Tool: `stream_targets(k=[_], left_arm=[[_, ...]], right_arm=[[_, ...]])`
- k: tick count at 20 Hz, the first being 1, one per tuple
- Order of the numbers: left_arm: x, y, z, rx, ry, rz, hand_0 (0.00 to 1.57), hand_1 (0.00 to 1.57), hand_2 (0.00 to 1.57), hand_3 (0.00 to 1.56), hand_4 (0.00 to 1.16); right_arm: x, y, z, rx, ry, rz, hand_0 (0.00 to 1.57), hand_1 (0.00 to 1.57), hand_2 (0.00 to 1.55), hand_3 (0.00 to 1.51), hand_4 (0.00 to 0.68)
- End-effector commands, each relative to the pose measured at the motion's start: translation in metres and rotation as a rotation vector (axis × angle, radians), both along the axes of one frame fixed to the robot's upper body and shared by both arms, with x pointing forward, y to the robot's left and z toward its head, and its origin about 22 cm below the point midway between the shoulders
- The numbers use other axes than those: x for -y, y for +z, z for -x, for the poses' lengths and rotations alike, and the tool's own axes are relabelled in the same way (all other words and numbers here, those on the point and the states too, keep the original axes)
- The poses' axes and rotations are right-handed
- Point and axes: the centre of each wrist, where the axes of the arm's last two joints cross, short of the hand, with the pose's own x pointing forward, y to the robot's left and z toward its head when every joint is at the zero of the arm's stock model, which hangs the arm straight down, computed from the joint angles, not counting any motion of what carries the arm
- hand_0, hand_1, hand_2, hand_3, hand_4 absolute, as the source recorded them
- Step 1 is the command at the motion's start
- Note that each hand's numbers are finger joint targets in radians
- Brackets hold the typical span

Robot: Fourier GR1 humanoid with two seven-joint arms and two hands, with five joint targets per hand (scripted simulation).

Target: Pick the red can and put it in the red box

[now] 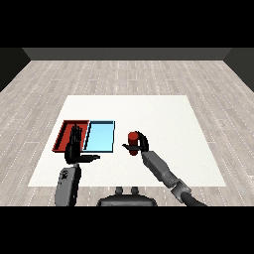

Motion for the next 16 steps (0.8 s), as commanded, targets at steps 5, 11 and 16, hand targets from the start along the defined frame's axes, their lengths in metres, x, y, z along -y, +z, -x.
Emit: stream_targets(k=[5,11,16], left_arm=[[0.017,-0.001,-0.001,-0.023,-0.038,0.015,0.0,0.0,0.0,0.0,0.0],[0.019,-0.008,-0.012,-0.023,-0.067,-0.007,0.0,0.0,0.0,0.0,0.0],[0.03,-0.002,-0.018,-0.026,-0.094,-0.044,0.0,0.0,0.0,0.0,0.0]], right_arm=[[-0.011,0.017,-0.008,0.067,0.021,0.044,1.44,1.44,1.44,1.37,0.602],[0.003,0.044,-0.002,0.175,0.047,0.074,1.42,1.42,1.43,1.37,0.619],[0.012,0.076,0.0,0.226,0.033,0.08,1.45,1.45,1.43,1.38,0.63]])
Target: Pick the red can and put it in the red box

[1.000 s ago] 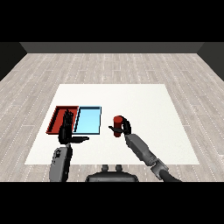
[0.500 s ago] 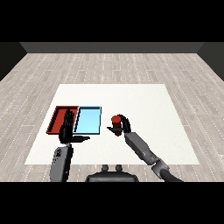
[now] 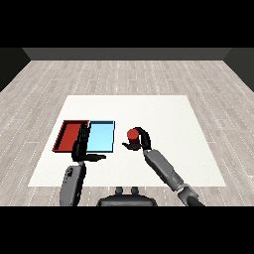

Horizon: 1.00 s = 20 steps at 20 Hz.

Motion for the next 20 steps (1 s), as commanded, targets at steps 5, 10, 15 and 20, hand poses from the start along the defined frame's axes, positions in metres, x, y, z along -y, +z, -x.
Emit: stream_targets(k=[5,10,15,20], left_arm=[[0.03,-0.004,0.009,-0.06,-0.069,-0.014,0.0,0.0,0.0,0.0,0.0],[0.042,0.001,0.002,-0.088,-0.088,-0.006,0.0,0.0,0.0,0.0,0.0],[0.062,0.004,0.006,-0.138,-0.111,0.002,0.0,0.0,0.0,0.0,0.0],[0.083,0.0,-0.02,-0.168,-0.161,0.031,0.0,0.0,0.0,0.0,0.0]], right_arm=[[-0.003,0.044,0.016,0.111,0.019,-0.041,1.45,1.45,1.43,1.39,0.655],[-0.024,0.049,0.01,0.109,0.017,-0.042,1.45,1.45,1.43,1.39,0.655],[-0.017,0.057,0.008,0.112,0.005,-0.051,1.45,1.45,1.43,1.38,0.654],[-0.021,0.062,0.01,0.097,0.037,-0.092,1.46,1.46,1.43,1.39,0.646]])
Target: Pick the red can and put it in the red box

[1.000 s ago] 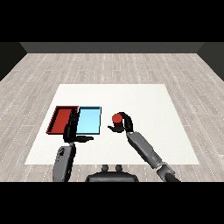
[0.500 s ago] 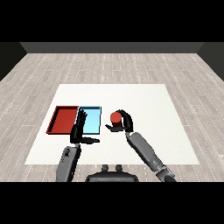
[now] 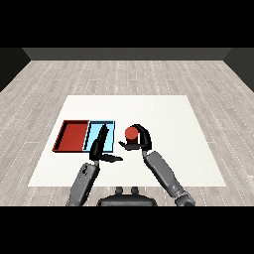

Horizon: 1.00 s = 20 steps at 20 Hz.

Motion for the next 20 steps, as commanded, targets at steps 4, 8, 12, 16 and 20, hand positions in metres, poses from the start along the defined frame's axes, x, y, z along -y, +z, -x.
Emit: stream_targets(k=[4,8,12,16,20], left_arm=[[0.032,-0.018,-0.002,-0.064,-0.053,0.002,0.0,0.0,0.0,0.0,0.0],[0.036,-0.017,-0.024,-0.066,-0.045,-0.021,0.0,0.0,0.0,0.0,0.0],[0.028,-0.032,-0.007,-0.121,-0.067,0.024,0.0,0.0,0.0,0.0,0.0],[0.048,-0.036,-0.007,-0.106,-0.068,0.004,0.0,0.0,0.0,0.0,0.0],[0.047,-0.04,-0.025,-0.14,-0.081,0.017,0.0,0.0,0.0,0.0,0.0]], right_arm=[[-0.006,0.005,0.008,0.001,0.01,-0.035,1.46,1.46,1.44,1.4,0.659],[-0.017,-0.001,-0.002,0.005,0.006,-0.02,1.45,1.45,1.45,1.39,0.63],[-0.011,0.008,0.0,0.026,0.017,-0.036,1.46,1.46,1.44,1.38,0.639],[-0.02,0.002,0.005,0.021,0.011,-0.029,1.44,1.44,1.43,1.39,0.633],[-0.03,0.0,0.006,0.007,0.02,-0.002,1.43,1.43,1.43,1.38,0.631]])
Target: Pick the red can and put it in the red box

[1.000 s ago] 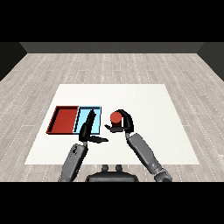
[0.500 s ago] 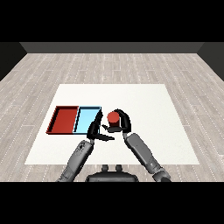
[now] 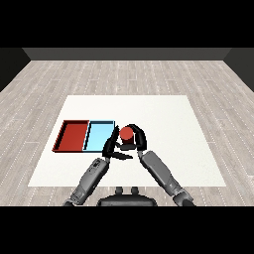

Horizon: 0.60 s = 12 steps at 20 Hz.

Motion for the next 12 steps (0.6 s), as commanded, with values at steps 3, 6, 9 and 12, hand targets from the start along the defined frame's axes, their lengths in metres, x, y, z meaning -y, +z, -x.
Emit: stream_targets(k=[3,6,9,12], left_arm=[[0.01,-0.017,0.007,-0.004,-0.026,-0.01,0.0,0.0,0.0,0.0,0.0],[0.011,-0.003,-0.007,0.007,-0.032,0.03,0.0,0.0,0.0,0.0,0.0],[0.007,0.006,0.002,-0.012,-0.034,0.059,0.0,0.0,0.0,0.0,0.0],[0.013,-0.002,-0.001,0.013,-0.054,0.007,0.0,0.0,0.0,0.0,0.0]], right_arm=[[-0.001,0.0,0.013,-0.017,0.017,-0.038,1.44,1.44,1.44,1.38,0.628],[-0.001,-0.005,0.006,-0.012,0.047,-0.023,1.45,1.45,1.43,1.37,0.625],[-0.014,-0.01,0.02,0.001,0.036,-0.034,1.49,1.49,1.44,1.37,0.622],[-0.006,0.007,0.004,-0.01,0.05,-0.024,1.49,1.49,1.45,1.38,0.617]])
